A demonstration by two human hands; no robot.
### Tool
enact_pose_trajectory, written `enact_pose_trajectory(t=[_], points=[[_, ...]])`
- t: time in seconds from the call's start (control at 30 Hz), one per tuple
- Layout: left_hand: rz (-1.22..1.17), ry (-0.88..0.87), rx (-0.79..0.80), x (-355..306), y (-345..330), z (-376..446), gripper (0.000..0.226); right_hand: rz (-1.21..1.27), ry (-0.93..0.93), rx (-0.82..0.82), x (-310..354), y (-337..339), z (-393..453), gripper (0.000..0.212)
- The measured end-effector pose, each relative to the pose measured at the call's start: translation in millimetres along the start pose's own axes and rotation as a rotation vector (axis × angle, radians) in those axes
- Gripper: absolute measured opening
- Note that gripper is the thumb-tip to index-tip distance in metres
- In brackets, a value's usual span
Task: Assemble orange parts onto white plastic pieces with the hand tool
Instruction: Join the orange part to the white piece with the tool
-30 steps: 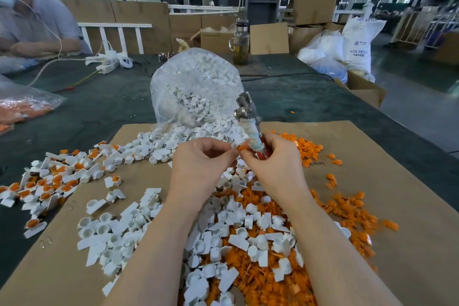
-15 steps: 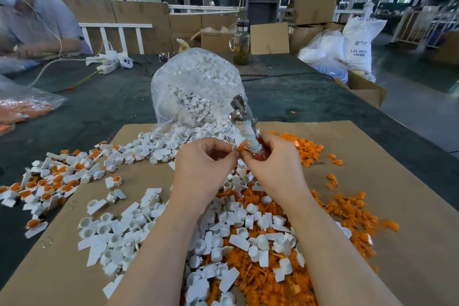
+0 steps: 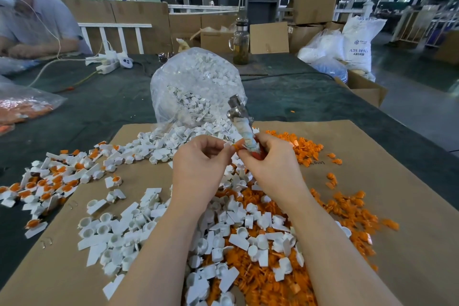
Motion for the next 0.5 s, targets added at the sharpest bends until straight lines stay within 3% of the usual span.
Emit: enact_pose_trajectory(t=[0.17,0.5], points=[[-0.168,0.041,-0.006,2.4,1.5,0.2,0.014,0.083,-0.036,-0.014,-3.4,5.0,-1.5,0.008],[-0.151,0.026,-0.001,-1.0,0.7,-2.3,0.012,0.013,0.004,-0.030,4.4,4.5,-2.4,0.016]])
Point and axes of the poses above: each hand's wrist, its own z-axis towards the middle knuckle, its own y-axis out of the back of the hand, x = y × z, the point moved 9 cm from there along z, towards the middle knuckle, and after that the axes turned 7 degrees about -z, right-handed, at the moved point
